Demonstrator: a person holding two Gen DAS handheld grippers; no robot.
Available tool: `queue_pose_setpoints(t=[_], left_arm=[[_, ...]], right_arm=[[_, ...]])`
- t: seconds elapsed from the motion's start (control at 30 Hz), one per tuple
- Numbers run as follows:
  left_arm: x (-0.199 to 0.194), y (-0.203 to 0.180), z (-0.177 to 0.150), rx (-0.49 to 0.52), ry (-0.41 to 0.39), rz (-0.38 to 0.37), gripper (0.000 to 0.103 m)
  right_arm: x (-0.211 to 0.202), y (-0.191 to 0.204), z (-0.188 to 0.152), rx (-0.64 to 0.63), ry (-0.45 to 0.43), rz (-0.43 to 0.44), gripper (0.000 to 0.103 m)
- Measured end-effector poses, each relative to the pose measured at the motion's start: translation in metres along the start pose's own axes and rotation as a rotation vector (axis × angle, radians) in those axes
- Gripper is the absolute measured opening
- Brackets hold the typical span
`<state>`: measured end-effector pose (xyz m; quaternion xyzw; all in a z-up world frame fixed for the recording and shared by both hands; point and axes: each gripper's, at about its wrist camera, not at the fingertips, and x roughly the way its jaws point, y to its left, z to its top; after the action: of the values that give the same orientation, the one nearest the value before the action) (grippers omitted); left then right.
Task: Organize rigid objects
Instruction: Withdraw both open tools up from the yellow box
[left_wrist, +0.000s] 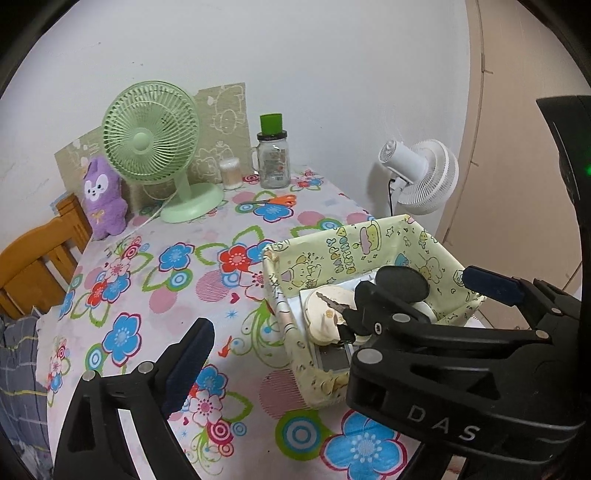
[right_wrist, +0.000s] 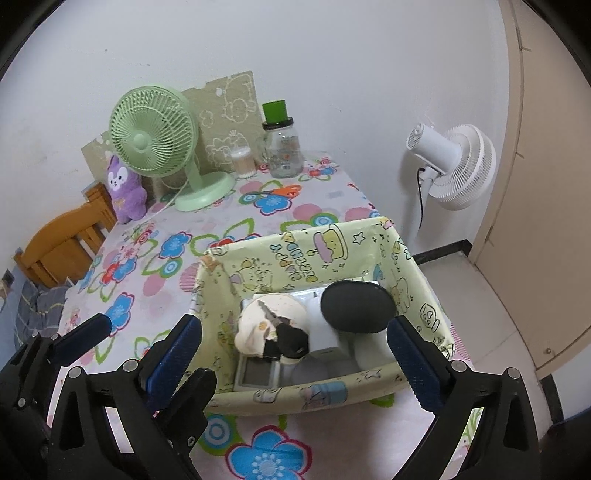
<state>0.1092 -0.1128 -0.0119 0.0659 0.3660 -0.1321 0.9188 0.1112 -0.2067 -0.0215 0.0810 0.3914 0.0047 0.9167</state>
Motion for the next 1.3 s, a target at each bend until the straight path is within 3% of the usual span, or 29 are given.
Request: queue_pose_setpoints(t=[0.43, 0.77, 1.3], left_arm=[[-0.031, 0.022, -0.019, -0.04, -0.045, 0.052, 0.102], [-0.051, 0.049, -0.038, -0.107, -0.064, 0.088, 0.103], [-0.082, 0.076, -0.056, -0.142, -0.103, 0.159, 0.103]], right_arm=[[-0.03, 0.03, -0.016, -0.072, -0.058, 0.009, 0.102], [-0.049, 0.052, -0.031, -0.11, -0.103, 0.066, 0.102], [-0.068, 0.059, -0.043, -0.101, -0.158, 0.083, 0.103]])
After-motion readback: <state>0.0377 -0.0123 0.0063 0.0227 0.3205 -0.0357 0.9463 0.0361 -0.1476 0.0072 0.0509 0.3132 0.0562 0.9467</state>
